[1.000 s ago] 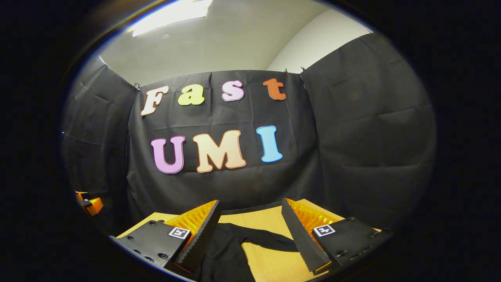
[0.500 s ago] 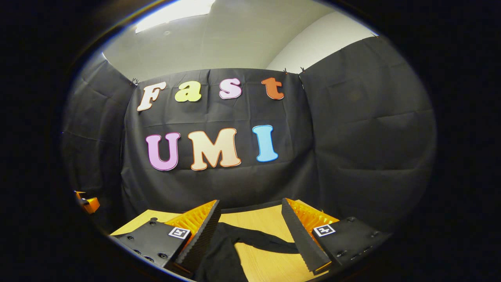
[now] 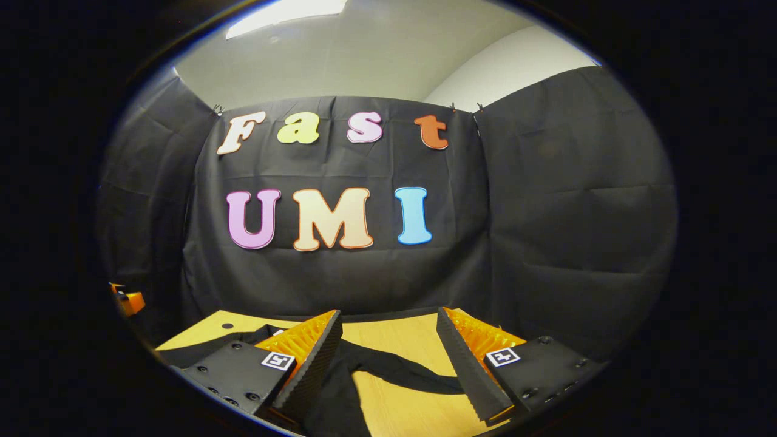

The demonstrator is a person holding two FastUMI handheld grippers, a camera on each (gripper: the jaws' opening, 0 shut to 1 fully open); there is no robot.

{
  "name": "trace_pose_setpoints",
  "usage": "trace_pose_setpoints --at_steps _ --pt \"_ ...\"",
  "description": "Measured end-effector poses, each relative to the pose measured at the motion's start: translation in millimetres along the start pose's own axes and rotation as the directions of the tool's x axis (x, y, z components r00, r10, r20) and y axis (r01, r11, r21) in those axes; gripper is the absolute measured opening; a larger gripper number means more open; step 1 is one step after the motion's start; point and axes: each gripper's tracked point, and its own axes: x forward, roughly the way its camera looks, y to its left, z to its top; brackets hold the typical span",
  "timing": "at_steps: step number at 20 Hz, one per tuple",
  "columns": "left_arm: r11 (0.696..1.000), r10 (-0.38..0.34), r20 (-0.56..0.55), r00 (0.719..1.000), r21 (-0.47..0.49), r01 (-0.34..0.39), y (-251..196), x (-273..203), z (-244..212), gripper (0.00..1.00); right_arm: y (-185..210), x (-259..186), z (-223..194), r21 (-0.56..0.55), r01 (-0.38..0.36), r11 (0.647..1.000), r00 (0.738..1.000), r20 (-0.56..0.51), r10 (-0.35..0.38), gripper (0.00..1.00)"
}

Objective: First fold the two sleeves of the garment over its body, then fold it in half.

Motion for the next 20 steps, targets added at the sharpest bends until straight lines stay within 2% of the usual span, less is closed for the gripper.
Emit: trace_pose_setpoints --at_steps 4,5,6,8,9,10,11,13,15,16,17,19,20 --pt "0.999 0.036 -0.003 0.999 0.017 -0.036 9.5 -1.6 -0.5 0.94 -8.6 22.5 -19.4 -0.02 -0.01 1.0 0.999 -0.037 0.009 0.98" --pt "0.999 0.047 -0.001 0.999 0.022 -0.047 12.4 -2.8 -0.3 0.97 -13.0 29.2 -26.8 -0.015 -0.009 1.0 0.999 -0.05 0.008 0.96" --pt "0.998 0.058 0.003 0.998 0.03 -0.059 15.4 -3.8 0.9 0.94 -17.6 35.6 -33.5 -0.007 -0.006 1.0 0.998 -0.066 0.005 0.98" --pt "0.995 0.081 0.014 0.997 0.049 -0.081 20.1 -7.2 4.9 0.94 -29.9 47.7 -50.4 0.005 0.005 1.0 0.995 -0.1 -0.005 0.96" --pt "0.994 0.089 0.018 0.996 0.06 -0.09 21.9 -10.1 6.0 0.97 -37.2 54.2 -58.9 0.006 0.014 1.0 0.994 -0.112 -0.013 0.96" --pt "0.993 0.098 0.02 0.995 0.07 -0.099 23.3 -11.9 5.6 0.94 -44.3 60.8 -66.7 0.001 0.023 1.0 0.992 -0.126 -0.023 0.98" --pt "0.991 0.106 0.021 0.994 0.078 -0.107 24.6 -14.2 6.1 0.97 -53.8 67.7 -77.0 -0.004 0.036 0.999 0.989 -0.145 -0.036 0.98" --pt "0.989 0.118 0.011 0.993 0.086 -0.118 25.8 -18.9 3.3 0.94 -69.4 79.1 -95.5 -0.002 0.053 0.999 0.982 -0.183 -0.053 0.98" --pt "0.987 0.131 0.007 0.991 0.094 -0.131 27.9 -23.0 3.5 0.97 -83.9 90.6 -114.8 -0.008 0.062 0.998 0.973 -0.224 -0.063 0.96" --pt "0.986 0.135 0.007 0.991 0.1 -0.135 27.5 -24.0 3.4 0.97 -91.0 95.5 -123.8 -0.016 0.068 0.998 0.966 -0.247 -0.07 0.98" --pt "0.985 0.139 0.008 0.99 0.107 -0.139 27.6 -24.3 4.6 0.94 -97.9 99.3 -133.3 -0.019 0.073 0.997 0.96 -0.269 -0.075 0.98" --pt "0.983 0.144 0.013 0.99 0.117 -0.144 27.7 -26.4 7.2 0.97 -111.4 106.0 -146.4 -0.014 0.089 0.996 0.951 -0.296 -0.089 0.95" --pt "0.982 0.145 0.014 0.989 0.119 -0.145 26.6 -26.6 6.7 0.97 -117.6 109.2 -152.5 -0.013 0.098 0.995 0.947 -0.307 -0.097 0.98"
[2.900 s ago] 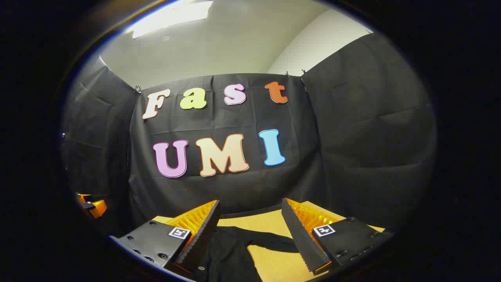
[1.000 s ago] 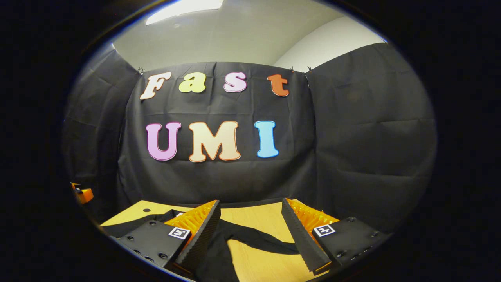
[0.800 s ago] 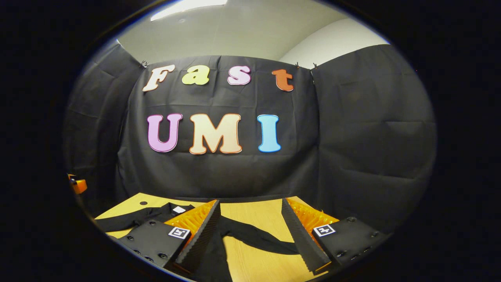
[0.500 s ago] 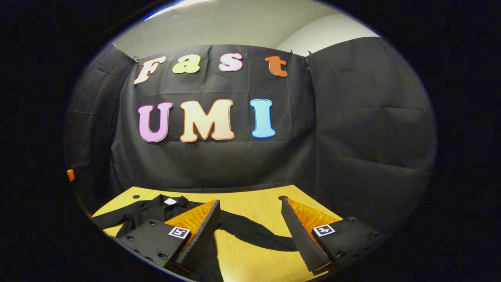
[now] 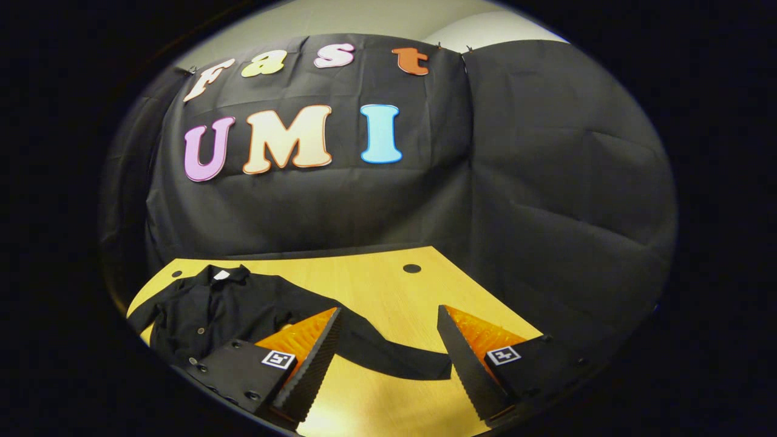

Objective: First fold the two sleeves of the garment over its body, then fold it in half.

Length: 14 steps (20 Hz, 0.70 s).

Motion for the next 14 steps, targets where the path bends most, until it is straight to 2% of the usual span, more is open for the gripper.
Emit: trace_pose_setpoints --at_steps 1,6,8,9,12,14 --pt "1.0 0.0 -0.003 1.0 0.0 0.0 -1.4 -0.8 0.9 0.97 -5.3 7.0 -6.2 0.002 0.011 1.0 1.0 -0.015 -0.011 0.95" --pt "1.0 -0.001 0.002 1.0 0.006 0.001 -3.9 -1.6 4.2 0.97 -23.5 33.6 -33.8 -0.012 0.035 0.999 0.994 -0.107 -0.036 0.98" --pt "1.0 0.001 0.004 1.0 0.017 -0.001 -4.1 -1.5 6.4 0.97 -25.4 42.3 -42.5 -0.01 0.026 1.0 0.99 -0.139 -0.028 0.95" --pt "1.0 0.001 0.005 1.0 0.021 -0.001 -4.3 -1.8 7.4 0.97 -27.0 45.9 -46.5 -0.01 0.022 1.0 0.988 -0.151 -0.024 0.98" --pt "1.0 0.003 0.005 1.0 0.021 -0.003 -4.5 -2.2 7.8 0.97 -29.6 64.1 -59.0 -0.013 0.014 1.0 0.978 -0.208 -0.017 0.98" --pt "1.0 0.005 0.0 1.0 0.016 -0.005 -5.1 -2.7 5.4 0.97 -29.0 72.1 -66.9 -0.003 0.006 1.0 0.968 -0.251 -0.006 0.95"
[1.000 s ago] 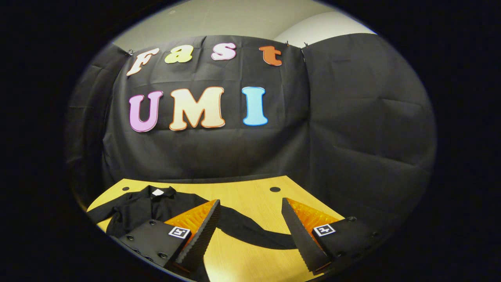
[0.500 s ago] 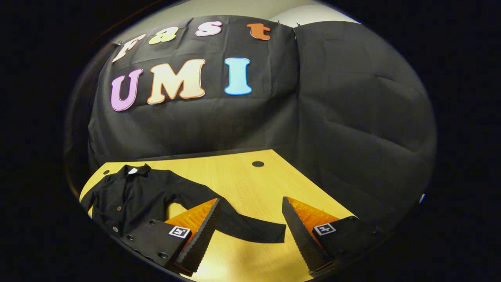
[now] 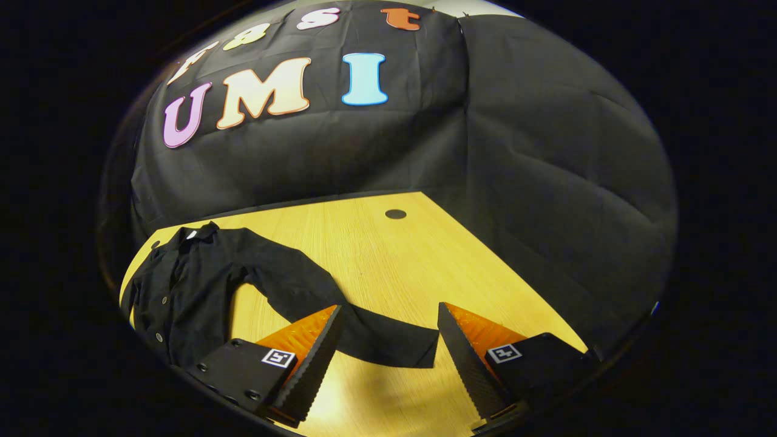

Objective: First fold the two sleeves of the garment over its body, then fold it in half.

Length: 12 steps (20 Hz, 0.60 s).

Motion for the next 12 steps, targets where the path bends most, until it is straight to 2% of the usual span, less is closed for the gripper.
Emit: trace_pose_setpoints --at_steps 1,2,3,6,8,9,10,12 --pt "1.0 0.003 -0.003 1.0 0.001 -0.003 0.3 -0.1 -0.9 0.97 0.3 5.3 -4.9 0.004 -0.007 1.0 1.0 -0.017 0.007 0.99" --pt "1.0 0.006 -0.006 1.0 0.002 -0.006 0.2 -0.7 -2.3 0.97 -0.1 10.5 -9.5 0.003 -0.011 1.0 0.999 -0.037 0.011 0.96" --pt "1.0 0.008 -0.009 1.0 0.003 -0.008 0.6 -1.0 -3.2 0.97 -0.6 15.9 -14.4 0.001 -0.012 1.0 0.998 -0.058 0.012 0.99" --pt "1.0 0.014 -0.017 1.0 0.008 -0.014 1.4 -1.1 -4.8 0.97 -6.5 28.0 -32.5 0.011 -0.012 1.0 0.992 -0.129 0.013 0.99" --pt "1.0 0.019 -0.018 1.0 0.011 -0.019 2.9 -1.8 -4.7 0.94 -8.9 33.7 -42.2 0.028 -0.007 1.0 0.987 -0.162 0.012 0.96" --pt "1.0 0.024 -0.018 1.0 0.011 -0.024 3.4 -2.1 -4.7 0.94 -9.1 37.4 -45.7 0.035 -0.007 0.999 0.984 -0.176 0.013 0.99" --pt "1.0 0.027 -0.018 0.999 0.01 -0.027 3.8 -2.5 -5.2 0.97 -9.7 40.7 -48.2 0.037 -0.005 0.999 0.982 -0.188 0.012 0.99" --pt "0.999 0.034 -0.021 0.999 0.011 -0.034 5.2 -2.2 -6.0 0.97 -9.0 46.1 -53.2 0.047 -0.003 0.999 0.977 -0.211 0.013 0.99"
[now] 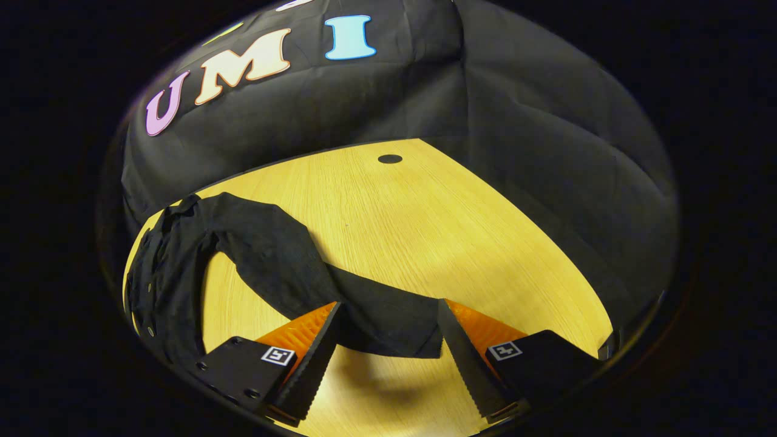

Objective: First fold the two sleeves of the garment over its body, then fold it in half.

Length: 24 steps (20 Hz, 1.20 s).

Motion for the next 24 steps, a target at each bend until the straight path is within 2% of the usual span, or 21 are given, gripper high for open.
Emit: trace_pose_setpoints --at_steps 3,4,5,7,8,9,10,11,12,13,16,17,18,19,21,22,23,24 --pt "1.0 0.005 -0.009 1.0 0.006 -0.005 -0.5 0.8 -1.5 0.97 -2.8 5.7 -5.2 0.001 -0.005 1.0 1.0 -0.022 0.005 0.99" --pt "1.0 0.005 -0.008 1.0 0.006 -0.005 -0.8 0.8 -0.3 0.94 -2.3 6.8 -5.1 -0.001 -0.005 1.0 1.0 -0.025 0.005 0.99" --pt "1.0 0.004 -0.008 1.0 0.007 -0.004 -1.4 0.7 -0.1 0.94 -2.0 7.0 -5.5 -0.004 -0.004 1.0 1.0 -0.024 0.004 0.96" --pt "1.0 0.0 -0.013 1.0 0.01 0.0 -4.5 1.4 -1.7 0.97 -2.7 8.2 -6.4 -0.021 -0.002 1.0 1.0 -0.022 0.002 0.99" --pt "1.0 -0.003 -0.015 1.0 0.009 0.003 -5.1 1.6 -2.4 0.97 -2.7 8.1 -5.4 -0.035 -0.004 0.999 1.0 -0.017 0.004 0.96" --pt "1.0 -0.008 -0.016 1.0 0.007 0.008 -6.5 2.0 -2.4 0.94 -3.1 8.9 -6.7 -0.043 -0.008 0.999 1.0 -0.015 0.007 1.0" --pt "1.0 -0.008 -0.017 1.0 0.005 0.008 -7.3 2.1 -4.0 0.94 -3.6 8.8 -6.9 -0.044 -0.011 0.999 1.0 -0.014 0.01 0.97" --pt "1.0 -0.01 -0.019 1.0 0.003 0.01 -8.2 3.2 -4.5 0.97 -3.2 8.8 -5.6 -0.038 -0.011 0.999 1.0 -0.015 0.011 1.0" --pt "1.0 -0.013 -0.022 1.0 0.0 0.013 -9.8 3.2 -5.9 0.97 -2.8 8.4 -5.3 -0.034 -0.01 0.999 1.0 -0.018 0.009 0.97" --pt "1.0 -0.015 -0.023 1.0 -0.004 0.015 -10.5 3.3 -6.3 0.96 -3.6 7.7 -5.3 -0.031 -0.004 1.0 1.0 -0.018 0.004 0.99" --pt "1.0 -0.016 -0.023 1.0 -0.007 0.016 -8.5 2.8 -7.2 0.97 3.6 6.8 -4.7 -0.035 -0.013 0.999 1.0 -0.022 0.012 0.81" --pt "1.0 -0.015 -0.026 1.0 -0.003 0.015 -8.2 2.7 -7.8 0.96 5.9 6.4 -5.3 -0.042 -0.018 0.999 1.0 -0.025 0.017 0.83" --pt "1.0 -0.015 -0.026 1.0 0.001 0.015 -7.0 1.3 -8.7 0.9 7.7 6.5 -5.1 -0.046 -0.014 0.999 1.0 -0.022 0.013 0.67" --pt "1.0 -0.016 -0.025 1.0 0.003 0.017 -6.6 -0.2 -7.8 0.91 8.6 8.0 -6.2 -0.048 -0.025 0.999 0.999 -0.023 0.024 0.65" --pt "1.0 -0.018 -0.021 1.0 0.004 0.018 -7.0 -0.7 -6.3 0.91 10.1 6.8 -5.5 -0.047 -0.026 0.999 0.999 -0.024 0.025 0.53" --pt "1.0 -0.017 -0.019 1.0 0.007 0.018 -6.4 -0.5 -6.3 0.9 13.3 6.3 -5.8 -0.045 -0.039 0.998 0.999 -0.031 0.038 0.51" --pt "1.0 -0.017 -0.019 1.0 0.01 0.017 -6.0 -0.7 -6.0 0.96 15.2 5.0 -5.5 -0.042 -0.039 0.998 0.999 -0.03 0.037 0.43" --pt "1.0 -0.017 -0.018 1.0 0.012 0.017 -5.5 -1.5 -6.6 0.96 18.9 6.3 -5.8 -0.044 -0.056 0.997 0.998 -0.033 0.055 0.35"
